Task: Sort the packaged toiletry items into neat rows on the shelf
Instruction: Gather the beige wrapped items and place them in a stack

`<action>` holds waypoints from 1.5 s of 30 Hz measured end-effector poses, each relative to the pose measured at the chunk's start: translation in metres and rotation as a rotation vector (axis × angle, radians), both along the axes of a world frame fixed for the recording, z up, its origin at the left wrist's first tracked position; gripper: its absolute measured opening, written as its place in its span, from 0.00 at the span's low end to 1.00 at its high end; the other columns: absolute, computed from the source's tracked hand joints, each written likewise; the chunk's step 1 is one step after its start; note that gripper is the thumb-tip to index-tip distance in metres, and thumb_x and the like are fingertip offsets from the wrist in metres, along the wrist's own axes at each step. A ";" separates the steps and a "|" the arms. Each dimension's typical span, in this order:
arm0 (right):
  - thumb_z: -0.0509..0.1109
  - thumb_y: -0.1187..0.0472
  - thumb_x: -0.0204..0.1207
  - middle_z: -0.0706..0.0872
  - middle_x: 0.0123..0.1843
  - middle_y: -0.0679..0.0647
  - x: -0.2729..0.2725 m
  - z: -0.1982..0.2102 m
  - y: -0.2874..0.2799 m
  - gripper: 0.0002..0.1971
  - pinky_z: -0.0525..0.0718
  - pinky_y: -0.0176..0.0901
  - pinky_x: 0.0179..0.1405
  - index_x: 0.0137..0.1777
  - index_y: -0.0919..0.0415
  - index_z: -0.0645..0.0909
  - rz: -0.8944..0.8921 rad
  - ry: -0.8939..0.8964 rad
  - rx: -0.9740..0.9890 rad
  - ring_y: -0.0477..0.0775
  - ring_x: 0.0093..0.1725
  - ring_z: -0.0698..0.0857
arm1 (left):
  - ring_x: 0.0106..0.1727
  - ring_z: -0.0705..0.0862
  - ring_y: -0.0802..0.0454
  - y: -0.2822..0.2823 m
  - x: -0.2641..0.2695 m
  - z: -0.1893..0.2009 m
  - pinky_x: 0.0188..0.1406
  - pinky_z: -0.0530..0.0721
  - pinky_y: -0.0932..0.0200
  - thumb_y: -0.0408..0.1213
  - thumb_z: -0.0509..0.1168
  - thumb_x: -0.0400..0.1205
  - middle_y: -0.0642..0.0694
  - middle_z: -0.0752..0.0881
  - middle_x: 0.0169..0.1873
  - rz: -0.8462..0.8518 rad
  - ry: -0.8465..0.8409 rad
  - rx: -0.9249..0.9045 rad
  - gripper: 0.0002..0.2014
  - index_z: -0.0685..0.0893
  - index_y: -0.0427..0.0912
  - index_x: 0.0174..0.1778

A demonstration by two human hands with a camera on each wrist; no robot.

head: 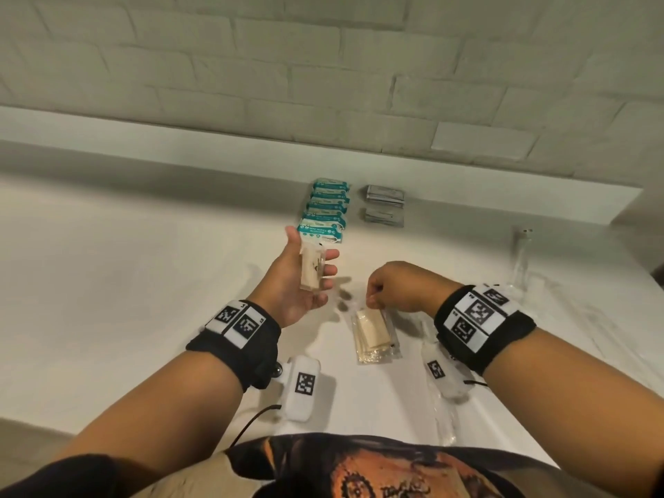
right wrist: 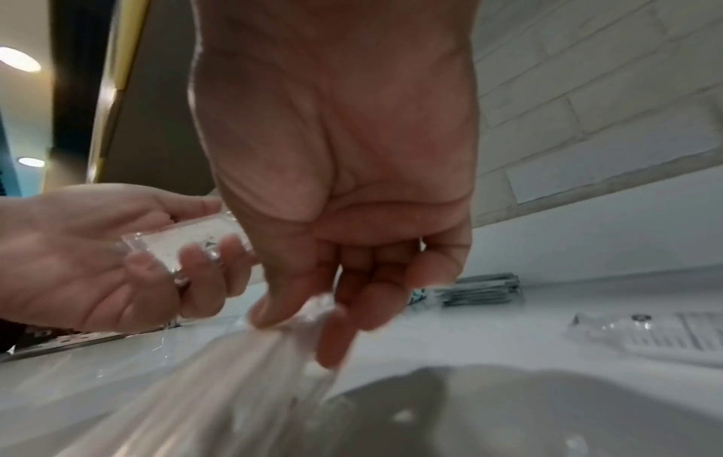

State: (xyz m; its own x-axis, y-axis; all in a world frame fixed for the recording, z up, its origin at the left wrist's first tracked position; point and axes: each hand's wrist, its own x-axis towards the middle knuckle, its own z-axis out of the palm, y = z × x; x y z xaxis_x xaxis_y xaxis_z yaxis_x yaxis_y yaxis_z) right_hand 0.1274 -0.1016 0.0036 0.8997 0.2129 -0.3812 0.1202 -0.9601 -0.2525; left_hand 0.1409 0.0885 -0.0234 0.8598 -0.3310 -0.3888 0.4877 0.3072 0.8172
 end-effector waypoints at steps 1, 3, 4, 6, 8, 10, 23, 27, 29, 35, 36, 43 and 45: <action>0.71 0.51 0.77 0.86 0.50 0.47 0.000 -0.001 -0.002 0.10 0.80 0.44 0.51 0.55 0.54 0.86 -0.010 -0.009 0.006 0.50 0.51 0.82 | 0.29 0.75 0.54 0.001 0.001 -0.001 0.26 0.71 0.61 0.67 0.43 0.82 0.48 0.81 0.31 0.021 0.036 -0.009 0.38 0.84 0.39 0.60; 0.70 0.51 0.78 0.86 0.54 0.47 0.002 0.002 -0.006 0.12 0.82 0.46 0.56 0.58 0.54 0.85 -0.047 -0.062 0.087 0.51 0.54 0.84 | 0.27 0.71 0.55 -0.001 0.000 0.002 0.25 0.67 0.63 0.50 0.50 0.87 0.49 0.77 0.32 0.047 0.025 0.043 0.23 0.83 0.38 0.59; 0.69 0.51 0.79 0.87 0.54 0.47 0.002 0.006 -0.009 0.12 0.83 0.46 0.54 0.57 0.54 0.86 -0.096 -0.103 0.189 0.51 0.53 0.85 | 0.29 0.73 0.55 -0.002 0.000 0.002 0.27 0.67 0.64 0.39 0.53 0.85 0.48 0.78 0.34 0.034 -0.011 0.086 0.15 0.83 0.38 0.58; 0.67 0.49 0.80 0.89 0.51 0.49 0.003 0.017 -0.008 0.13 0.82 0.43 0.46 0.54 0.55 0.85 -0.235 -0.169 0.448 0.52 0.49 0.87 | 0.39 0.77 0.51 -0.003 -0.001 0.002 0.34 0.71 0.62 0.25 0.56 0.81 0.42 0.82 0.44 -0.013 -0.125 0.184 0.13 0.82 0.40 0.56; 0.68 0.46 0.79 0.89 0.49 0.48 0.005 0.026 -0.005 0.13 0.80 0.39 0.37 0.55 0.53 0.84 -0.324 -0.162 0.616 0.51 0.43 0.86 | 0.48 0.80 0.47 -0.004 -0.002 0.001 0.42 0.75 0.59 0.21 0.60 0.80 0.39 0.83 0.53 -0.050 -0.218 0.264 0.16 0.80 0.43 0.58; 0.73 0.52 0.76 0.88 0.43 0.48 0.005 0.029 -0.001 0.13 0.78 0.38 0.33 0.59 0.50 0.82 -0.284 -0.081 0.652 0.49 0.36 0.85 | 0.48 0.82 0.47 -0.007 -0.005 0.004 0.43 0.79 0.60 0.21 0.64 0.79 0.40 0.83 0.52 -0.075 -0.285 0.266 0.17 0.79 0.43 0.60; 0.73 0.72 0.73 0.85 0.39 0.51 -0.010 0.018 -0.001 0.13 0.80 0.32 0.28 0.55 0.59 0.79 -0.264 -0.057 0.817 0.47 0.34 0.82 | 0.36 0.85 0.52 -0.017 -0.009 0.017 0.38 0.82 0.59 0.26 0.66 0.80 0.45 0.83 0.36 -0.049 -0.384 0.290 0.09 0.78 0.44 0.38; 0.70 0.69 0.77 0.85 0.41 0.52 -0.012 0.018 0.004 0.15 0.83 0.38 0.30 0.60 0.55 0.74 -0.196 -0.032 0.812 0.47 0.32 0.84 | 0.38 0.86 0.52 -0.023 -0.010 0.022 0.37 0.83 0.59 0.29 0.65 0.82 0.46 0.85 0.40 -0.076 -0.405 0.307 0.07 0.78 0.45 0.43; 0.72 0.66 0.77 0.86 0.43 0.51 -0.012 0.015 0.004 0.14 0.84 0.39 0.35 0.59 0.54 0.75 -0.191 -0.067 0.774 0.47 0.36 0.85 | 0.39 0.86 0.53 -0.024 -0.009 0.021 0.39 0.83 0.58 0.31 0.67 0.81 0.45 0.86 0.41 -0.092 -0.448 0.357 0.05 0.80 0.45 0.44; 0.77 0.61 0.72 0.87 0.39 0.49 -0.011 0.023 -0.007 0.02 0.80 0.42 0.42 0.43 0.56 0.86 -0.233 -0.234 0.608 0.48 0.38 0.82 | 0.42 0.85 0.47 -0.024 -0.010 0.014 0.48 0.84 0.50 0.29 0.74 0.76 0.41 0.86 0.38 -0.147 -0.511 0.443 0.10 0.80 0.43 0.47; 0.76 0.61 0.72 0.86 0.37 0.48 -0.011 0.025 -0.008 0.02 0.78 0.41 0.39 0.41 0.55 0.86 -0.216 -0.229 0.505 0.47 0.38 0.81 | 0.42 0.85 0.46 -0.025 -0.010 0.013 0.49 0.84 0.49 0.27 0.74 0.75 0.41 0.86 0.37 -0.135 -0.482 0.401 0.12 0.79 0.43 0.48; 0.66 0.63 0.80 0.82 0.39 0.45 -0.017 0.026 -0.017 0.05 0.74 0.38 0.37 0.43 0.54 0.80 -0.163 -0.153 0.209 0.45 0.39 0.77 | 0.33 0.86 0.50 -0.015 -0.008 0.002 0.42 0.86 0.51 0.43 0.67 0.82 0.41 0.90 0.40 -0.296 -0.291 0.628 0.11 0.84 0.37 0.48; 0.65 0.60 0.81 0.81 0.43 0.47 -0.021 0.013 -0.009 0.04 0.75 0.41 0.42 0.45 0.55 0.80 -0.078 -0.104 0.068 0.49 0.43 0.79 | 0.34 0.86 0.47 -0.015 -0.014 -0.004 0.44 0.87 0.50 0.48 0.65 0.83 0.38 0.90 0.39 -0.482 -0.185 0.715 0.18 0.85 0.33 0.50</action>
